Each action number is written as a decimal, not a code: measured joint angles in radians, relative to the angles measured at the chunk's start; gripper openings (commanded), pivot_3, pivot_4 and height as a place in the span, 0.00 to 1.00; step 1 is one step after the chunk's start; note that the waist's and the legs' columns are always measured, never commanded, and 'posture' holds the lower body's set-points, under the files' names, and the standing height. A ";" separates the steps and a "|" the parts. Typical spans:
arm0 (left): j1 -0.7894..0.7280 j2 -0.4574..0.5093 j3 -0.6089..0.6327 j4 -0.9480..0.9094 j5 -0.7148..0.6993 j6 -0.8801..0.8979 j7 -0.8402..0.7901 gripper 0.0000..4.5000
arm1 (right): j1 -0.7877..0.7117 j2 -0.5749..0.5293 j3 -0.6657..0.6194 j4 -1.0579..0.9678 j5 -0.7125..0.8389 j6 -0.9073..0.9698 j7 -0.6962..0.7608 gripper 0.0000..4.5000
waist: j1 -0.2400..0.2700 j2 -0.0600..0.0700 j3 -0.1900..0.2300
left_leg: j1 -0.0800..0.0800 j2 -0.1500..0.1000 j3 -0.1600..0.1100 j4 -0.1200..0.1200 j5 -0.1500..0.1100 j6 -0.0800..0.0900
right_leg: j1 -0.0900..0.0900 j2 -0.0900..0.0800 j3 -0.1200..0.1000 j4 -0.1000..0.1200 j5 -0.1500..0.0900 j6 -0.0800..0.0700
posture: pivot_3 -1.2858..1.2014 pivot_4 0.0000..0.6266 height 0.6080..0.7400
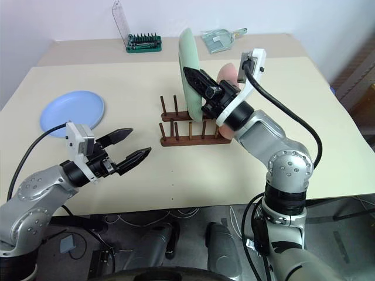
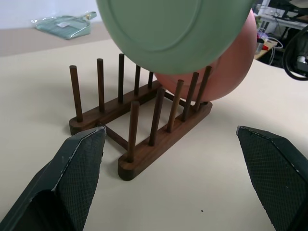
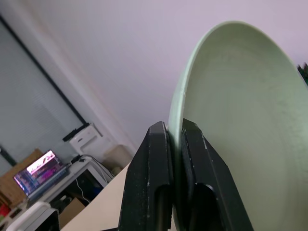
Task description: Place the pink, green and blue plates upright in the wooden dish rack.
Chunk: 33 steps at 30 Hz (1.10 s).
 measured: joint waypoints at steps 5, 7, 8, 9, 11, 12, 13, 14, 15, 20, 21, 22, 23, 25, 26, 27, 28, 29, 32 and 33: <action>0.001 -0.002 0.000 -0.017 -0.003 0.000 0.013 0.99 | 0.000 -0.006 -0.002 0.023 0.019 0.000 -0.031 0.00 | 0.000 0.000 0.000 | 0.000 0.000 0.000 0.000 0.000 0.000 | 0.000 0.000 0.000 0.000 0.000 0.000 | 0.52 0.24 1.00; 0.002 -0.004 0.000 -0.017 -0.009 0.000 0.016 0.99 | 0.000 -0.005 -0.002 0.044 0.033 0.002 -0.056 0.00 | 0.000 0.000 0.000 | 0.000 0.001 0.000 0.000 0.000 0.000 | 0.000 0.000 0.000 0.000 0.000 0.000 | 0.52 0.24 1.00; 0.002 -0.005 0.000 -0.017 -0.011 0.000 0.017 0.99 | 0.000 -0.005 -0.002 0.054 0.039 0.003 -0.069 0.00 | 0.000 0.000 0.000 | 0.000 0.001 0.000 0.000 0.000 0.000 | 0.000 0.000 0.000 0.000 0.000 0.000 | 0.52 0.24 1.00; 0.002 -0.006 0.000 -0.017 -0.011 0.000 0.018 0.99 | 0.000 -0.004 -0.002 0.063 0.047 0.004 -0.083 0.00 | 0.000 0.000 0.000 | 0.000 0.001 0.000 0.000 0.000 0.000 | 0.000 0.000 0.000 -0.001 0.000 0.000 | 0.52 0.24 1.00; 0.001 -0.007 -0.001 -0.017 -0.012 0.000 0.020 0.99 | 0.001 -0.004 -0.001 0.078 0.054 0.007 -0.105 0.00 | 0.000 0.000 0.000 | 0.000 0.001 0.000 0.000 0.000 0.000 | 0.000 0.000 0.000 -0.001 0.000 0.000 | 0.52 0.24 1.00; 0.001 -0.008 -0.003 -0.017 -0.012 0.000 0.021 0.99 | 0.003 -0.004 -0.001 0.082 0.057 0.010 -0.115 0.00 | 0.000 0.000 0.000 | 0.000 0.001 0.000 0.000 0.000 0.000 | 0.000 0.000 0.000 -0.001 0.000 0.000 | 0.52 0.24 1.00; 0.001 -0.008 -0.006 -0.017 -0.012 0.000 0.023 0.99 | 0.003 -0.005 -0.001 0.085 0.062 0.015 -0.121 0.00 | 0.000 0.000 0.000 | -0.001 0.001 0.000 0.000 0.000 0.000 | 0.000 0.000 0.000 -0.001 0.000 0.000 | 0.52 0.24 1.00; 0.001 -0.009 -0.008 -0.017 -0.012 0.000 0.025 1.00 | 0.004 -0.005 0.000 0.088 0.067 0.019 -0.127 0.08 | 0.000 0.000 0.000 | -0.001 0.001 0.000 0.000 0.000 0.000 | 0.000 0.000 -0.001 -0.001 0.000 0.000 | 0.52 0.24 1.00; 0.001 -0.009 -0.009 -0.017 -0.012 0.000 0.026 1.00 | 0.004 -0.005 0.000 0.088 0.071 0.023 -0.134 0.16 | 0.000 0.001 0.000 | -0.001 0.001 0.000 0.000 0.000 0.000 | 0.000 0.000 -0.001 -0.001 0.000 0.000 | 0.52 0.24 1.00; 0.001 -0.010 -0.009 -0.017 -0.012 -0.001 0.029 1.00 | 0.004 -0.006 0.000 0.089 0.083 0.026 -0.153 0.68 | 0.000 0.001 0.000 | -0.001 0.001 0.000 0.000 0.000 0.001 | 0.000 0.000 -0.001 -0.002 0.000 0.000 | 0.52 0.24 1.00; 0.001 -0.010 -0.009 -0.017 -0.013 -0.001 0.029 1.00 | 0.004 -0.006 0.000 0.089 0.083 0.026 -0.154 0.79 | 0.000 0.001 0.000 | -0.001 0.001 0.000 0.000 0.000 0.001 | 0.000 0.000 -0.001 -0.002 0.000 0.000 | 0.52 0.24 1.00; 0.001 -0.011 -0.009 -0.017 -0.013 -0.001 0.029 1.00 | 0.004 -0.007 0.001 0.089 0.084 0.026 -0.154 0.90 | 0.000 0.001 0.000 | -0.001 0.001 0.000 0.000 0.000 0.001 | 0.000 0.000 -0.001 -0.002 0.000 0.000 | 0.52 0.24 1.00; 0.001 -0.011 -0.009 -0.017 -0.013 -0.001 0.030 1.00 | 0.004 -0.007 0.001 0.089 0.084 0.026 -0.154 0.99 | 0.000 0.001 0.000 | -0.001 0.001 0.000 0.000 0.000 0.001 | 0.000 0.000 -0.001 -0.002 0.000 0.001 | 0.52 0.24 1.00; 0.001 -0.012 -0.009 -0.017 -0.014 -0.001 0.030 1.00 | 0.004 -0.011 0.002 0.089 0.083 0.026 -0.154 0.99 | 0.000 0.001 0.000 | -0.001 0.001 0.000 0.000 0.000 0.001 | 0.000 0.000 -0.001 -0.002 0.000 0.001 | 0.52 0.24 1.00; 0.001 -0.012 -0.009 -0.017 -0.014 -0.001 0.031 1.00 | 0.004 -0.018 0.006 0.089 0.079 0.026 -0.151 0.99 | 0.000 0.001 0.000 | -0.001 0.001 0.000 0.000 0.000 0.001 | 0.000 0.000 -0.001 -0.002 0.000 0.001 | 0.52 0.24 1.00; 0.001 -0.012 -0.010 -0.017 -0.014 -0.001 0.031 1.00 | 0.004 -0.029 0.012 0.088 0.071 0.026 -0.147 0.99 | 0.000 0.001 0.000 | -0.002 0.001 0.000 0.000 0.000 0.001 | 0.000 0.000 -0.001 -0.002 -0.001 0.001 | 0.52 0.24 1.00; 0.001 -0.012 -0.010 -0.017 -0.015 -0.001 0.032 1.00 | 0.004 -0.047 0.022 0.087 0.057 0.027 -0.138 0.99 | 0.001 0.001 0.000 | -0.002 0.001 0.000 0.000 0.000 0.001 | -0.001 0.000 -0.001 -0.002 -0.001 0.001 | 0.52 0.24 1.00; 0.001 -0.012 -0.010 -0.017 -0.015 -0.001 0.032 1.00 | 0.003 -0.050 0.024 0.086 0.054 0.027 -0.136 0.99 | 0.001 0.001 0.000 | -0.002 0.001 0.000 0.000 0.000 0.001 | -0.001 0.000 -0.001 -0.002 -0.001 0.001 | 0.52 0.24 1.00; 0.001 -0.013 -0.015 -0.017 -0.019 -0.001 0.034 1.00 | -0.021 -0.096 0.042 0.075 0.016 0.034 -0.110 0.99 | 0.001 0.002 0.001 | -0.004 0.001 0.000 0.000 0.000 0.001 | -0.002 0.000 -0.002 -0.003 -0.001 0.001 | 0.52 0.24 1.00; 0.001 -0.013 -0.017 -0.017 -0.019 -0.001 0.034 1.00 | -0.038 -0.105 0.042 0.074 0.011 0.034 -0.106 0.99 | 0.001 0.002 0.001 | -0.004 0.001 0.000 0.000 0.000 0.001 | -0.002 0.000 -0.002 -0.003 0.000 0.001 | 0.52 0.24 1.00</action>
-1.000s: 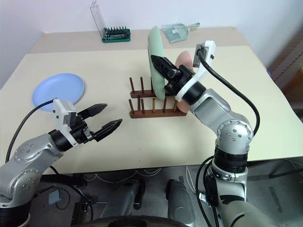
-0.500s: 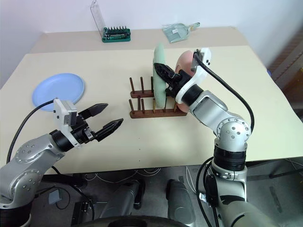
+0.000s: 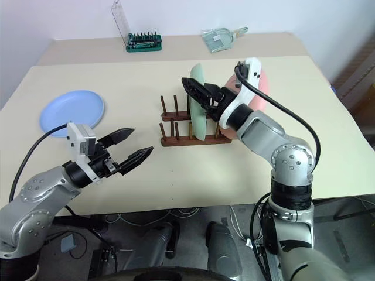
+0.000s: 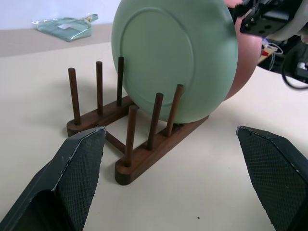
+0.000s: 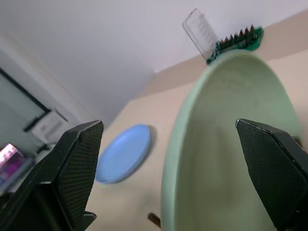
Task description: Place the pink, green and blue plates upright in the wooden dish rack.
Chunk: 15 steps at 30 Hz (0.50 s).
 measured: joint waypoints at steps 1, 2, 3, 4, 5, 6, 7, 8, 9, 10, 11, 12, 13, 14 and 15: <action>0.000 -0.001 -0.001 0.000 0.000 0.000 0.000 1.00 | -0.011 -0.005 0.000 -0.006 -0.006 0.000 0.005 0.99 | 0.000 0.000 0.000 | 0.000 0.000 0.000 0.000 0.000 0.000 | 0.000 0.000 0.000 0.000 0.000 0.000 | 0.52 0.24 1.00; -0.001 -0.001 -0.002 0.000 0.000 0.000 0.000 1.00 | -0.021 -0.014 0.000 -0.015 -0.013 0.000 0.017 0.99 | 0.001 0.000 0.000 | 0.000 0.000 0.000 0.000 0.000 0.000 | 0.000 0.000 -0.001 0.000 0.000 0.000 | 0.52 0.24 1.00; -0.001 -0.001 -0.002 0.000 0.000 0.000 0.000 1.00 | -0.028 -0.021 0.000 -0.020 -0.018 0.000 0.025 0.99 | 0.002 0.000 0.000 | -0.001 0.000 0.000 0.000 0.000 0.000 | 0.000 0.000 -0.001 -0.001 0.000 0.000 | 0.52 0.24 1.00; -0.001 -0.001 -0.002 0.000 0.000 0.000 0.001 1.00 | -0.034 -0.027 0.000 -0.021 -0.025 0.000 0.033 0.99 | 0.002 0.000 0.000 | -0.001 0.000 0.000 0.000 0.000 0.000 | 0.000 0.000 -0.001 -0.001 0.000 -0.001 | 0.52 0.24 1.00; -0.002 -0.002 -0.003 0.001 0.000 -0.001 0.001 1.00 | -0.041 -0.035 0.001 -0.022 -0.042 -0.001 0.046 0.99 | 0.003 0.000 0.000 | -0.001 0.000 0.000 0.000 0.000 0.000 | 0.000 0.000 -0.001 -0.001 0.001 -0.001 | 0.52 0.24 1.00; -0.002 -0.002 -0.004 0.001 0.001 -0.002 0.001 1.00 | -0.047 -0.046 0.002 -0.022 -0.057 -0.002 0.061 0.99 | 0.004 0.000 0.000 | -0.002 0.000 0.000 0.000 0.000 0.000 | 0.000 0.000 -0.001 -0.001 0.001 -0.001 | 0.52 0.24 1.00; -0.002 -0.002 -0.005 0.001 0.002 -0.003 0.001 1.00 | -0.054 -0.063 0.004 -0.022 -0.075 -0.005 0.078 0.99 | 0.005 0.000 0.000 | -0.002 0.000 0.000 0.000 0.000 0.000 | -0.001 0.000 -0.001 -0.001 0.001 -0.001 | 0.52 0.24 1.00; -0.002 -0.002 -0.007 0.001 0.006 -0.007 0.002 1.00 | -0.066 -0.079 0.006 -0.022 -0.097 -0.009 0.097 0.99 | 0.005 0.000 0.000 | -0.002 0.000 0.000 0.001 0.000 0.001 | -0.001 0.000 -0.001 -0.001 0.001 -0.001 | 0.52 0.24 1.00; -0.002 -0.002 -0.008 0.002 0.011 -0.013 0.005 1.00 | -0.080 -0.093 0.007 -0.022 -0.118 -0.013 0.116 0.99 | 0.005 0.000 0.000 | -0.002 0.000 0.000 0.001 0.000 0.001 | -0.001 0.000 -0.001 -0.001 0.001 -0.001 | 0.52 0.24 1.00; -0.003 -0.004 -0.008 0.002 0.014 -0.017 0.007 1.00 | -0.092 -0.105 0.009 -0.023 -0.138 -0.018 0.135 0.99 | 0.006 0.000 0.000 | -0.002 0.000 0.000 0.000 0.000 0.001 | -0.001 0.000 -0.001 -0.001 0.001 -0.001 | 0.52 0.24 1.00; -0.009 -0.010 -0.007 0.007 0.015 -0.020 0.015 1.00 | -0.104 -0.141 0.035 -0.025 -0.195 -0.042 0.179 0.99 | 0.006 0.000 0.000 | -0.002 0.000 0.000 0.001 0.000 0.001 | -0.001 0.000 -0.001 -0.001 0.001 -0.001 | 0.52 0.24 1.00; -0.017 -0.018 -0.003 0.015 0.017 -0.022 0.027 1.00 | -0.117 -0.192 0.073 -0.026 -0.268 -0.068 0.231 0.99 | 0.006 0.001 0.001 | -0.003 0.000 0.000 0.001 0.000 0.001 | -0.002 0.000 -0.002 -0.001 0.001 -0.001 | 0.52 0.24 1.00; -0.030 -0.030 0.009 0.033 0.021 -0.023 0.048 1.00 | -0.137 -0.262 0.136 -0.026 -0.373 -0.119 0.303 0.99 | 0.007 0.001 0.001 | -0.004 0.000 0.001 0.002 0.000 0.001 | -0.002 0.000 -0.002 -0.001 0.000 0.001 | 0.52 0.24 1.00; -0.045 -0.044 0.029 0.055 0.023 -0.025 0.076 1.00 | -0.160 -0.313 0.190 -0.025 -0.470 -0.174 0.376 0.99 | 0.007 0.001 0.001 | -0.004 0.000 0.001 0.002 0.000 0.001 | -0.002 0.000 -0.003 -0.001 -0.001 0.003 | 0.52 0.24 1.00; -0.062 -0.056 0.053 0.079 0.025 -0.028 0.105 1.00 | -0.183 -0.335 0.229 -0.025 -0.540 -0.225 0.440 0.99 | 0.005 0.001 0.001 | -0.004 0.001 0.001 0.002 0.000 0.001 | -0.003 0.000 -0.004 -0.001 -0.001 0.003 | 0.52 0.24 1.00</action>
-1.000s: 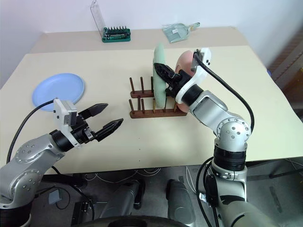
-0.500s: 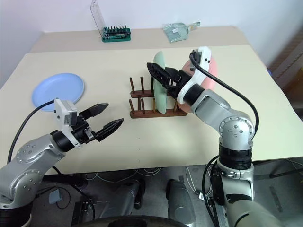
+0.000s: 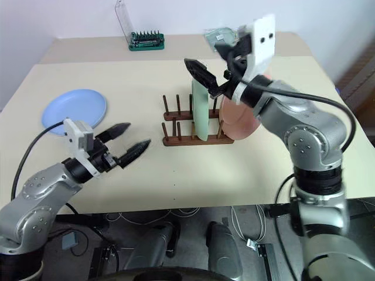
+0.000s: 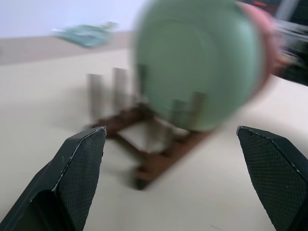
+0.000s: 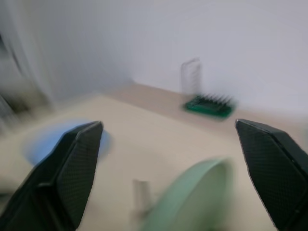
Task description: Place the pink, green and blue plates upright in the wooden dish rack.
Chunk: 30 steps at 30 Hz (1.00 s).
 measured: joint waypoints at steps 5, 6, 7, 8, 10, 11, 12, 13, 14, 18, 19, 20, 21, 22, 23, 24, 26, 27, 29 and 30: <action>-0.117 -0.036 0.121 0.124 0.050 -0.008 0.202 1.00 | -0.078 0.034 0.159 0.038 -0.227 -0.211 0.239 0.99 | -0.008 -0.001 0.000 | 0.000 0.001 0.000 0.000 0.000 0.000 | 0.000 0.001 0.000 0.001 0.003 0.003 | 0.52 0.24 1.00; -0.132 -0.037 0.144 0.147 0.068 -0.006 0.246 1.00 | -0.080 0.049 0.176 0.049 -0.255 -0.235 0.263 0.99 | -0.006 -0.001 0.000 | 0.000 0.001 0.000 0.000 0.000 0.000 | 0.000 0.001 0.000 0.001 0.004 0.001 | 0.52 0.24 1.00; -0.151 -0.039 0.168 0.169 0.087 0.013 0.307 1.00 | -0.086 0.062 0.197 0.070 -0.295 -0.266 0.284 0.99 | -0.003 -0.001 0.000 | 0.000 0.000 0.000 0.001 0.000 0.000 | 0.000 0.000 0.000 0.001 0.005 0.001 | 0.52 0.24 1.00; -0.176 -0.041 0.190 0.199 0.110 0.037 0.370 1.00 | -0.089 0.074 0.215 0.091 -0.337 -0.294 0.298 0.99 | -0.001 -0.001 0.000 | 0.000 0.000 0.000 0.001 0.000 0.000 | 0.000 0.001 0.000 0.001 0.006 0.001 | 0.52 0.24 1.00; -0.224 -0.041 0.254 0.273 0.155 0.103 0.510 1.00 | -0.093 0.105 0.256 0.132 -0.423 -0.356 0.319 0.99 | 0.002 -0.002 -0.001 | 0.000 0.000 0.000 0.001 0.000 -0.001 | 0.000 0.002 0.000 0.001 0.007 0.003 | 0.52 0.24 1.00; -0.237 -0.042 0.291 0.307 0.171 0.130 0.564 1.00 | -0.093 0.119 0.273 0.145 -0.453 -0.376 0.328 0.99 | 0.001 -0.002 -0.001 | 0.000 0.000 0.000 0.001 0.000 -0.001 | 0.000 0.003 0.000 0.001 0.008 0.004 | 0.52 0.24 1.00; -0.249 -0.043 0.322 0.336 0.176 0.154 0.605 1.00 | -0.093 0.130 0.281 0.153 -0.472 -0.387 0.338 0.99 | 0.002 -0.002 -0.001 | 0.000 -0.001 0.000 0.001 0.000 -0.001 | 0.000 0.002 0.000 0.001 0.008 0.005 | 0.52 0.24 1.00; -0.262 -0.044 0.347 0.361 0.180 0.178 0.637 1.00 | -0.093 0.142 0.281 0.157 -0.486 -0.396 0.346 0.99 | 0.002 -0.002 0.000 | 0.000 -0.001 0.000 0.001 0.000 -0.001 | 0.000 0.002 0.000 0.001 0.008 0.005 | 0.52 0.24 1.00; -0.274 -0.044 0.369 0.388 0.181 0.200 0.664 1.00 | -0.092 0.158 0.281 0.157 -0.494 -0.403 0.355 0.99 | 0.003 -0.003 -0.001 | 0.000 -0.001 0.000 0.001 0.000 -0.001 | 0.000 0.003 0.000 0.001 0.008 0.005 | 0.52 0.24 1.00; -0.331 -0.043 0.408 0.505 0.189 0.254 0.704 1.00 | -0.090 0.206 0.280 0.155 -0.509 -0.410 0.382 0.99 | 0.004 -0.004 -0.001 | 0.000 -0.001 -0.001 0.002 0.000 -0.004 | 0.000 0.003 0.000 0.001 0.009 0.005 | 0.52 0.24 1.00; -0.343 -0.043 0.406 0.534 0.192 0.258 0.702 1.00 | -0.088 0.213 0.280 0.155 -0.516 -0.410 0.386 0.99 | 0.003 -0.004 -0.001 | 0.000 -0.001 -0.001 0.002 0.000 -0.004 | 0.000 0.003 0.000 0.001 0.010 0.005 | 0.52 0.24 1.00; -0.367 -0.043 0.406 0.579 0.192 0.268 0.700 1.00 | -0.083 0.218 0.279 0.154 -0.520 -0.410 0.390 0.99 | 0.003 -0.004 -0.002 | 0.000 -0.001 -0.001 0.002 0.000 -0.004 | 0.000 0.003 0.000 0.001 0.010 0.005 | 0.52 0.24 1.00; -0.395 -0.042 0.406 0.631 0.192 0.277 0.695 1.00 | -0.075 0.227 0.279 0.153 -0.525 -0.409 0.394 0.99 | 0.003 -0.005 -0.002 | 0.000 -0.001 -0.002 0.002 0.000 -0.005 | 0.000 0.004 0.000 0.001 0.010 0.004 | 0.52 0.24 1.00; -0.417 -0.042 0.406 0.668 0.191 0.282 0.690 1.00 | -0.067 0.232 0.279 0.152 -0.528 -0.409 0.397 0.99 | 0.002 -0.005 -0.002 | 0.000 -0.001 -0.002 0.002 0.000 -0.005 | 0.000 0.004 0.000 0.001 0.010 0.004 | 0.52 0.24 1.00; -0.440 -0.042 0.405 0.709 0.191 0.289 0.684 1.00 | -0.057 0.238 0.279 0.151 -0.532 -0.406 0.399 0.99 | 0.001 -0.005 -0.002 | 0.000 -0.001 -0.002 0.002 0.001 -0.005 | 0.000 0.004 0.000 0.001 0.011 0.004 | 0.52 0.24 1.00; -0.463 -0.042 0.405 0.751 0.192 0.291 0.683 1.00 | -0.049 0.242 0.279 0.150 -0.536 -0.402 0.399 0.99 | 0.001 -0.005 -0.002 | 0.000 -0.001 -0.001 0.002 0.001 -0.005 | 0.000 0.004 0.000 0.002 0.011 0.004 | 0.52 0.24 1.00; -0.505 -0.041 0.406 0.829 0.195 0.290 0.683 0.94 | -0.041 0.251 0.279 0.146 -0.540 -0.394 0.400 1.00 | -0.001 -0.005 -0.002 | 0.000 -0.001 -0.001 0.002 0.001 -0.005 | -0.001 0.004 0.000 0.003 0.011 0.004 | 0.52 0.24 1.00; -0.526 -0.041 0.407 0.860 0.199 0.281 0.684 0.88 | -0.035 0.253 0.277 0.140 -0.546 -0.391 0.400 1.00 | -0.002 -0.005 -0.002 | 0.000 -0.001 -0.001 0.002 0.002 -0.005 | -0.001 0.004 0.000 0.003 0.011 0.004 | 0.52 0.24 1.00; -0.552 -0.039 0.410 0.898 0.198 0.267 0.681 0.72 | -0.023 0.254 0.276 0.129 -0.554 -0.384 0.400 1.00 | -0.002 -0.005 -0.002 | 0.001 -0.001 -0.001 0.002 0.002 -0.005 | -0.001 0.004 0.000 0.004 0.011 0.004 | 0.52 0.24 1.00; -0.559 -0.040 0.410 0.912 0.199 0.263 0.681 0.59 | -0.016 0.256 0.276 0.125 -0.558 -0.378 0.400 1.00 | -0.003 -0.005 -0.002 | 0.001 -0.001 -0.001 0.002 0.002 -0.006 | -0.001 0.004 0.000 0.004 0.011 0.004 | 0.52 0.24 1.00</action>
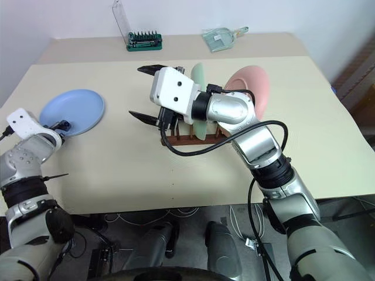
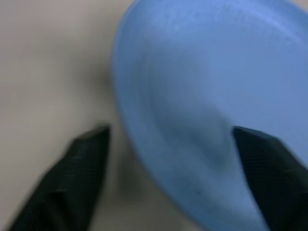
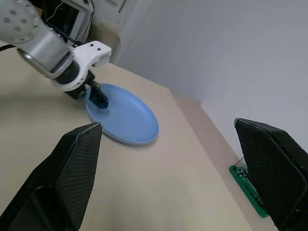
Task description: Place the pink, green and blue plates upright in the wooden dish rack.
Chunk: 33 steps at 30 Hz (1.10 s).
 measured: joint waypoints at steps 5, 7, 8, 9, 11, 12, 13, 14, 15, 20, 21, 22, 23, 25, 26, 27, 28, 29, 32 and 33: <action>-0.005 -0.006 0.015 0.010 -0.003 -0.022 0.015 0.02 | 0.013 0.005 -0.001 -0.012 -0.016 0.015 0.000 1.00 | -0.002 0.000 0.000 | 0.000 0.000 0.000 0.000 0.000 -0.001 | 0.000 0.000 0.000 0.000 0.000 0.000 | 0.52 0.24 1.00; -0.013 -0.008 0.027 -0.004 -0.008 -0.035 0.022 0.01 | 0.019 0.008 -0.002 -0.013 -0.021 0.016 0.000 1.00 | -0.003 0.000 0.000 | 0.000 0.000 0.000 0.000 0.000 -0.001 | 0.000 0.000 0.000 0.000 0.000 0.000 | 0.52 0.24 1.00; -0.013 -0.008 0.027 -0.012 -0.008 -0.035 0.024 0.01 | 0.024 0.010 -0.002 -0.013 -0.024 0.016 0.000 1.00 | -0.003 0.000 0.000 | 0.001 0.000 0.000 0.000 0.000 -0.001 | 0.000 0.000 0.000 0.000 0.000 0.000 | 0.52 0.24 1.00; -0.011 -0.009 0.027 -0.018 -0.008 -0.035 0.027 0.01 | 0.030 0.011 -0.002 -0.013 -0.029 0.016 0.000 1.00 | -0.004 0.000 0.000 | 0.001 0.000 0.000 0.000 0.000 -0.001 | 0.000 0.000 0.000 0.001 0.000 0.000 | 0.52 0.24 1.00; 0.004 -0.028 0.027 -0.067 -0.009 -0.046 0.024 0.01 | 0.035 0.012 -0.002 -0.012 -0.040 0.015 0.000 1.00 | -0.006 0.000 0.000 | 0.001 0.000 0.000 0.000 0.000 -0.001 | 0.000 0.000 0.000 0.001 0.000 0.000 | 0.52 0.24 1.00; 0.016 -0.040 0.024 -0.108 -0.009 -0.062 0.018 0.01 | 0.035 0.014 -0.002 -0.012 -0.046 0.013 0.000 1.00 | -0.005 -0.001 0.000 | 0.001 0.000 0.000 0.000 0.000 -0.001 | 0.000 0.000 0.000 0.001 0.000 0.000 | 0.52 0.24 1.00; 0.024 -0.053 0.019 -0.152 -0.010 -0.085 0.005 0.01 | 0.035 0.015 -0.002 -0.011 -0.053 0.007 0.000 1.00 | -0.005 -0.001 0.000 | 0.001 0.000 0.000 0.000 0.000 -0.001 | 0.000 -0.001 0.000 0.001 0.000 -0.001 | 0.52 0.24 1.00; 0.028 -0.069 0.016 -0.200 -0.016 -0.109 -0.012 0.01 | 0.035 0.015 -0.002 -0.009 -0.061 0.001 0.000 1.00 | -0.004 -0.001 0.000 | 0.001 0.000 0.000 0.000 0.000 -0.002 | 0.000 -0.001 0.000 0.000 0.001 -0.001 | 0.52 0.24 1.00; 0.028 -0.091 0.011 -0.266 -0.035 -0.142 -0.033 0.01 | 0.035 0.016 -0.002 -0.005 -0.074 -0.006 -0.001 1.00 | -0.004 -0.001 0.000 | 0.000 0.000 0.000 0.000 0.000 -0.002 | 0.000 -0.001 0.001 0.000 0.001 -0.001 | 0.52 0.24 1.00; 0.026 -0.112 -0.112 -0.583 -0.064 -0.205 -0.100 0.01 | 0.034 0.017 0.009 0.034 -0.152 -0.092 -0.002 1.00 | 0.001 -0.001 0.000 | 0.000 0.000 0.001 0.000 0.002 -0.005 | 0.001 0.000 0.001 0.000 0.001 -0.001 | 0.52 0.24 1.00; 0.026 -0.113 -0.141 -0.626 -0.067 -0.205 -0.107 0.01 | 0.033 0.019 0.012 0.043 -0.169 -0.111 -0.002 1.00 | 0.000 -0.001 0.000 | 0.001 0.000 0.001 0.000 0.002 -0.005 | 0.001 0.000 0.001 0.000 0.001 -0.001 | 0.52 0.24 1.00; 0.026 -0.117 -0.171 -0.668 -0.072 -0.203 -0.109 0.01 | 0.032 0.023 0.016 0.055 -0.191 -0.135 -0.005 1.00 | 0.000 -0.001 0.000 | 0.001 0.000 0.001 0.000 0.002 -0.005 | 0.001 0.000 0.001 0.000 0.001 -0.001 | 0.52 0.24 1.00; 0.026 -0.123 -0.196 -0.701 -0.074 -0.194 -0.107 0.01 | 0.032 0.025 0.022 0.065 -0.215 -0.162 -0.012 1.00 | -0.002 -0.001 0.000 | 0.001 0.001 0.001 0.000 0.003 -0.004 | 0.001 0.001 0.001 0.000 0.001 -0.001 | 0.52 0.24 1.00; 0.027 -0.126 -0.255 -0.756 -0.073 -0.162 -0.101 0.01 | 0.027 0.032 0.033 0.094 -0.264 -0.212 -0.036 1.00 | -0.005 -0.001 0.000 | 0.001 0.001 0.001 0.000 0.003 -0.004 | 0.001 0.002 0.002 0.000 0.001 -0.001 | 0.52 0.24 1.00; 0.027 -0.131 -0.281 -0.781 -0.072 -0.146 -0.093 0.01 | 0.024 0.036 0.034 0.107 -0.287 -0.234 -0.048 1.00 | -0.006 -0.001 0.000 | 0.001 0.001 0.001 0.000 0.003 -0.004 | 0.001 0.002 0.002 0.000 0.001 -0.001 | 0.52 0.24 1.00; 0.027 -0.138 -0.305 -0.811 -0.073 -0.126 -0.084 0.01 | 0.019 0.039 0.034 0.122 -0.311 -0.257 -0.060 1.00 | -0.006 -0.001 0.000 | 0.001 0.001 0.001 0.000 0.004 -0.005 | 0.001 0.002 0.002 0.001 0.001 -0.001 | 0.52 0.24 1.00; 0.027 -0.146 -0.325 -0.831 -0.074 -0.112 -0.076 0.01 | 0.014 0.041 0.034 0.134 -0.331 -0.275 -0.070 1.00 | -0.007 -0.001 0.000 | 0.001 0.001 0.001 0.000 0.004 -0.005 | 0.001 0.003 0.002 0.001 0.001 -0.001 | 0.52 0.24 1.00; 0.025 -0.157 -0.335 -0.847 -0.079 -0.092 -0.065 0.01 | 0.011 0.044 0.034 0.143 -0.347 -0.292 -0.077 1.00 | -0.007 -0.001 0.000 | 0.001 0.002 0.001 0.000 0.004 -0.006 | 0.001 0.003 0.003 0.001 0.001 -0.001 | 0.52 0.24 1.00; 0.018 -0.184 -0.345 -0.873 -0.095 -0.036 -0.026 0.01 | 0.009 0.053 0.036 0.162 -0.389 -0.337 -0.092 1.00 | -0.010 -0.001 0.000 | 0.002 0.002 0.001 0.000 0.005 -0.006 | 0.001 0.004 0.003 0.001 0.001 -0.002 | 0.52 0.24 1.00; 0.017 -0.184 -0.350 -0.878 -0.096 -0.021 -0.018 0.01 | 0.009 0.054 0.036 0.169 -0.400 -0.348 -0.097 1.00 | -0.010 -0.001 0.000 | 0.002 0.002 0.001 0.000 0.005 -0.006 | 0.001 0.004 0.003 0.001 0.001 -0.002 | 0.52 0.24 1.00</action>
